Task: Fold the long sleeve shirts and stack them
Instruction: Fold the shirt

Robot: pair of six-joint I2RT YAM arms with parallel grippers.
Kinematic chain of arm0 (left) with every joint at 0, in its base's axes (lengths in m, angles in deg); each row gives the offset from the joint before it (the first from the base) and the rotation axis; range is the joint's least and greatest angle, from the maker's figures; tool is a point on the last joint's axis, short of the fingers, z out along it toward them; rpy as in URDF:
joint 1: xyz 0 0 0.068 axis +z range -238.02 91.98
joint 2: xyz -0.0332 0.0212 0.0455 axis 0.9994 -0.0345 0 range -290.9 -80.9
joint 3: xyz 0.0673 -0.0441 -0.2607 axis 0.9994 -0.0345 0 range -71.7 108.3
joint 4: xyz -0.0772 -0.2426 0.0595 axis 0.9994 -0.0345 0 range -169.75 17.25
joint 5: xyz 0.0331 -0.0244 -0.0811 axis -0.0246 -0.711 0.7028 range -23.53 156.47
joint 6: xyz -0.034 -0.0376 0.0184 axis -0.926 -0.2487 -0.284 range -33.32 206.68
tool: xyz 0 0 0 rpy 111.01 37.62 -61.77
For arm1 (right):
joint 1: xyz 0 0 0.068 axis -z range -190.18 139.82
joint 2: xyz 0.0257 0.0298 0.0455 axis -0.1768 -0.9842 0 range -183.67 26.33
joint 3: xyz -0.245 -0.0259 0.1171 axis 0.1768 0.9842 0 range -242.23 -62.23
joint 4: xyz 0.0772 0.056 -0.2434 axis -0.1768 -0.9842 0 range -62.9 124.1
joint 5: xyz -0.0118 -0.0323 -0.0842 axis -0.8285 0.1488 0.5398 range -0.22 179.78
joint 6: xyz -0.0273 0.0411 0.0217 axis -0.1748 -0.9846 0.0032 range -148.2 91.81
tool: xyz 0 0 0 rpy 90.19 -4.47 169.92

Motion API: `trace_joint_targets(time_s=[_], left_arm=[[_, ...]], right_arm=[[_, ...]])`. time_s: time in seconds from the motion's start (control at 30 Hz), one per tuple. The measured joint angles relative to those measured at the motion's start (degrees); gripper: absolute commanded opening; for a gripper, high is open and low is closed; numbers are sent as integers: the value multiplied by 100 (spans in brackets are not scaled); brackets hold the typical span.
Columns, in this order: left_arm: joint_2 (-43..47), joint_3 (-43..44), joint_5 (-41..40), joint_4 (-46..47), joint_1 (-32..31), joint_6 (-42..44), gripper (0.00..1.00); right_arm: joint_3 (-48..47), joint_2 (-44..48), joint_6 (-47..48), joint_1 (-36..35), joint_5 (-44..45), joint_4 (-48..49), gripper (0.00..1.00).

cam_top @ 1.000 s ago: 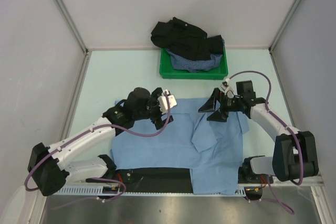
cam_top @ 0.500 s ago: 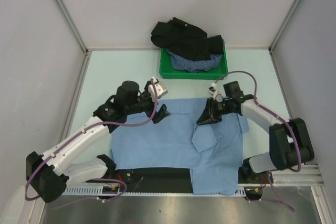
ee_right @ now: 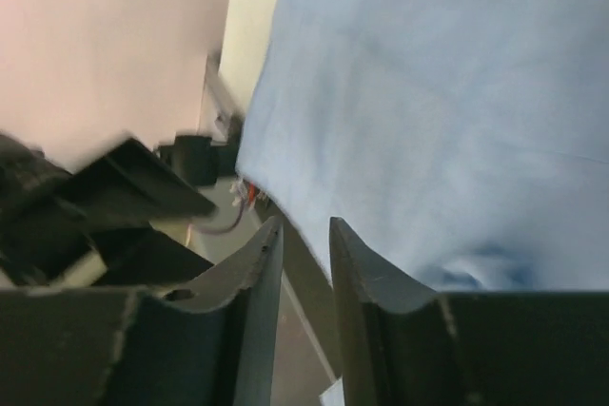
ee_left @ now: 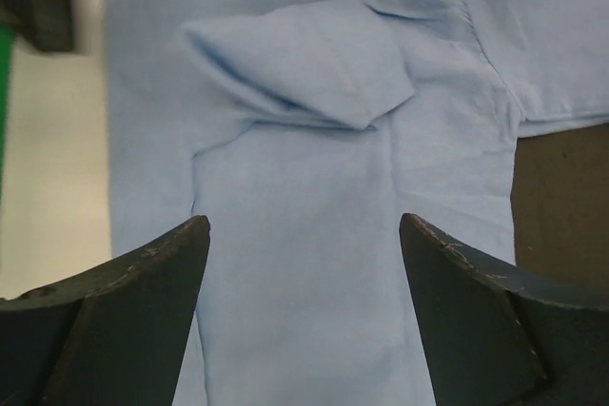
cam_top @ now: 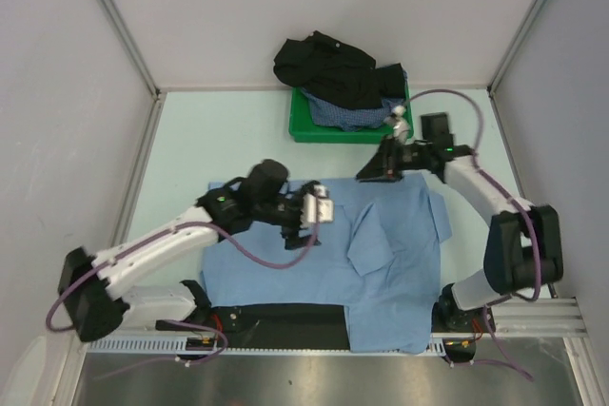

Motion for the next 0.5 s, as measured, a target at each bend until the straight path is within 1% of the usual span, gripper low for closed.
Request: trace_joint_targets(time_s=[0.03,0.1,0.17,0.2,0.23,0.3,0.37,0.4,0.5], left_arm=[[-299,140,-66,-24,-225,229,91],[-1102,608,-199,-232,-750,938,93],[-1899,1305,-269,-693,-1110,1593,93],[-2430,1875,-264,-1003,-1263,1952,94],[-2785,2282,-269,-1147,-1342,2151,99],[-3703,3482,-256,-1624,-1445,2570,100],[-4444,4505,-260,-1805,-1478,2876,99],[-4717,4857,-264,-1899,-1495,3025,99],[-5268,5473,-280,-2271,-1530,3407,98]], right_arm=[[31,173,142,343,-28,-131,33],[103,492,675,1252,-15,-601,30],[339,570,1060,1784,105,-922,28],[573,490,1255,1915,177,-1152,27],[706,376,1355,2044,240,-1298,25],[918,-24,1543,2100,380,-1624,24],[977,-505,1681,2105,535,-1912,21],[973,-691,1753,2105,597,-2000,21],[949,-1062,1952,2118,748,-2225,20]])
